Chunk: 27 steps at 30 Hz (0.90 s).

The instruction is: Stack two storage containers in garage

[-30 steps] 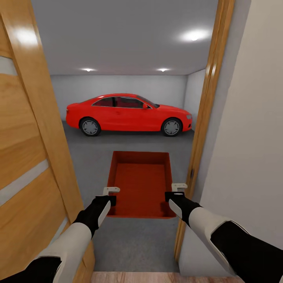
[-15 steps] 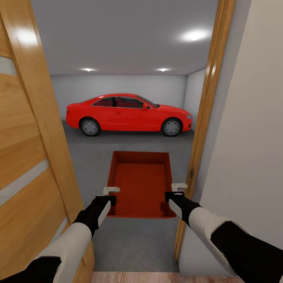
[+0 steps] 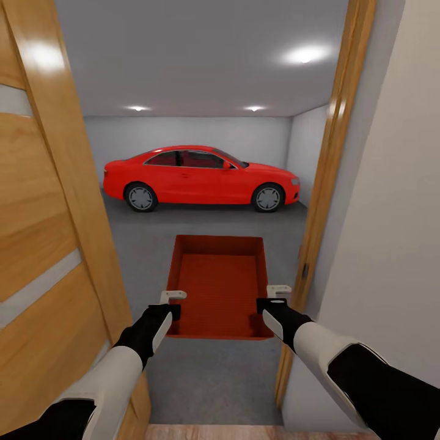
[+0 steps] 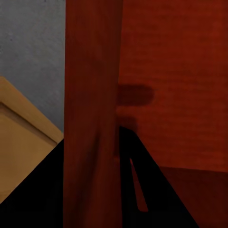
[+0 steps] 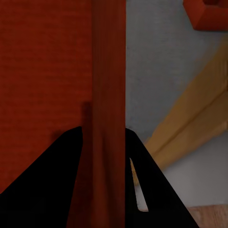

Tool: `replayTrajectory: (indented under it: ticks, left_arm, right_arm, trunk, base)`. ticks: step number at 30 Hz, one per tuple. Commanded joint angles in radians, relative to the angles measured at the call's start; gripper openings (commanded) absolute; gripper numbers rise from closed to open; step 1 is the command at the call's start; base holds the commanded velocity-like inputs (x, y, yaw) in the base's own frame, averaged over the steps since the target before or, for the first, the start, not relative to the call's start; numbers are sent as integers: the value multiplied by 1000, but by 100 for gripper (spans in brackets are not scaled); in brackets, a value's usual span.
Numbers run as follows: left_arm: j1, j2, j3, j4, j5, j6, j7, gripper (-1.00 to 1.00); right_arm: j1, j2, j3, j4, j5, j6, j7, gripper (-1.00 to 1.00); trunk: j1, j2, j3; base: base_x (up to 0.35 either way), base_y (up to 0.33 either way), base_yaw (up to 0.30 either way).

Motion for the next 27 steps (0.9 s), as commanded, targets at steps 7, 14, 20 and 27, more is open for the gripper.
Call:
replayTrajectory:
  ticks: [7, 14, 20, 27]
  left_arm:
    - [0, 0, -4, 2, 31, 2, 2, -100]
    - [0, 0, -5, 2, 32, 2, 2, -100]
    - [0, 0, -5, 2, 31, 2, 3, -100]
    - [0, 0, -4, 2, 31, 2, 4, -100]
  right_arm:
    - [-1, -1, 42, -4, 26, 1, -7, -100]
    - [0, -1, 42, -3, 27, 1, -7, -100]
    - [-1, -2, 41, -4, 26, 1, -6, -100]
    - [-1, -3, 41, -4, 26, 1, -6, -100]
  trunk:
    - [0, -1, 0]
    - [0, -1, 0]
    - [0, -1, 0]
    - [0, -1, 0]
  base:
    - [14, 44, 0]
    - [1, 2, 0]
    - [0, 0, 0]
    - [0, 0, 0]
